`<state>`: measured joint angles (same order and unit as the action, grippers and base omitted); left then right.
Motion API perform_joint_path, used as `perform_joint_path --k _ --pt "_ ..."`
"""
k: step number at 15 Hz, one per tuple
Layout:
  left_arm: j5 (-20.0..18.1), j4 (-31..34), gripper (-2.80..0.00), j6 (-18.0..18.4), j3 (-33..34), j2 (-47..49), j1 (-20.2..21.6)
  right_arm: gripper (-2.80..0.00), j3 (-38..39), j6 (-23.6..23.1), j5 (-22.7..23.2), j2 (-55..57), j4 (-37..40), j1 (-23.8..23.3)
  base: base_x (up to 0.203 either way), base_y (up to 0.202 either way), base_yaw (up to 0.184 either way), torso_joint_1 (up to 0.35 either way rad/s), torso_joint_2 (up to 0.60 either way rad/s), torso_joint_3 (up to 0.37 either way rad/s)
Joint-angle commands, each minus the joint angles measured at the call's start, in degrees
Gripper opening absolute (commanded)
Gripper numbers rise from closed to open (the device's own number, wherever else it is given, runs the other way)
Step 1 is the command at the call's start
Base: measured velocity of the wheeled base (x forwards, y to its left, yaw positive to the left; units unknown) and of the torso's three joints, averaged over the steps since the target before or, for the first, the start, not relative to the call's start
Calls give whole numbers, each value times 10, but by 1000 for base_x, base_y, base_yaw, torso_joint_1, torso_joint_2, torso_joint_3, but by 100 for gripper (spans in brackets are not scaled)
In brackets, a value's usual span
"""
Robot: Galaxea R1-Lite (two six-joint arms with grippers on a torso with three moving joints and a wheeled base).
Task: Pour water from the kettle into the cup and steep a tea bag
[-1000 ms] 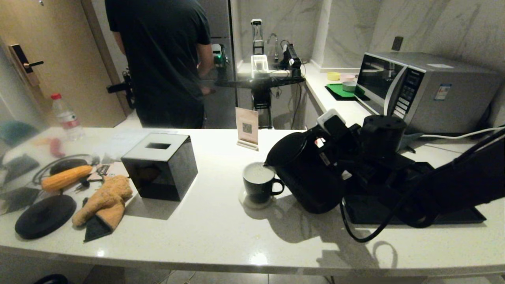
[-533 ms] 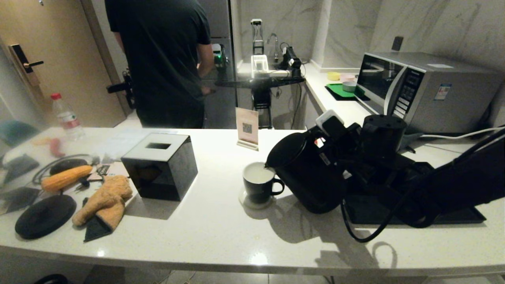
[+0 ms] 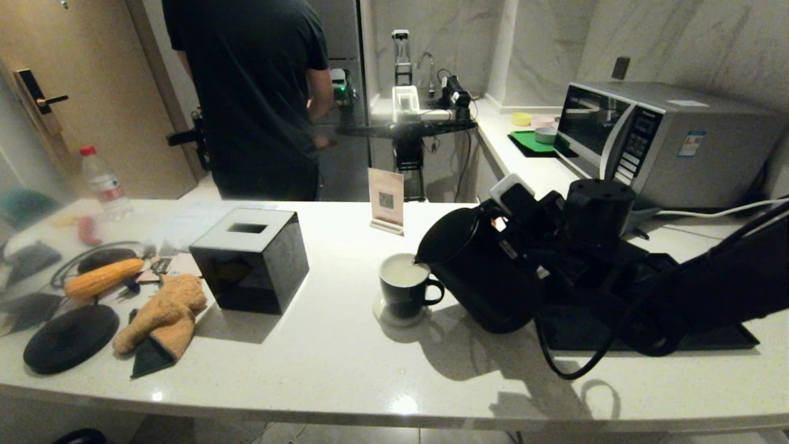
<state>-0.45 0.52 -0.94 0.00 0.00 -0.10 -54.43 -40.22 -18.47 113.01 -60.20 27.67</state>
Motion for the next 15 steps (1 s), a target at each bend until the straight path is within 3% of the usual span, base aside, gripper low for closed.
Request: perform_joint_path --k 1,15 --pt "0 0 -280 0 0 0 0 -280 -3 -5 -1 1 -2 1 0 0 0 0 0 0" --pt "0 0 -280 0 0 0 0 -280 -16 -18 1 0 0 2 0 0 0 0 0 0"
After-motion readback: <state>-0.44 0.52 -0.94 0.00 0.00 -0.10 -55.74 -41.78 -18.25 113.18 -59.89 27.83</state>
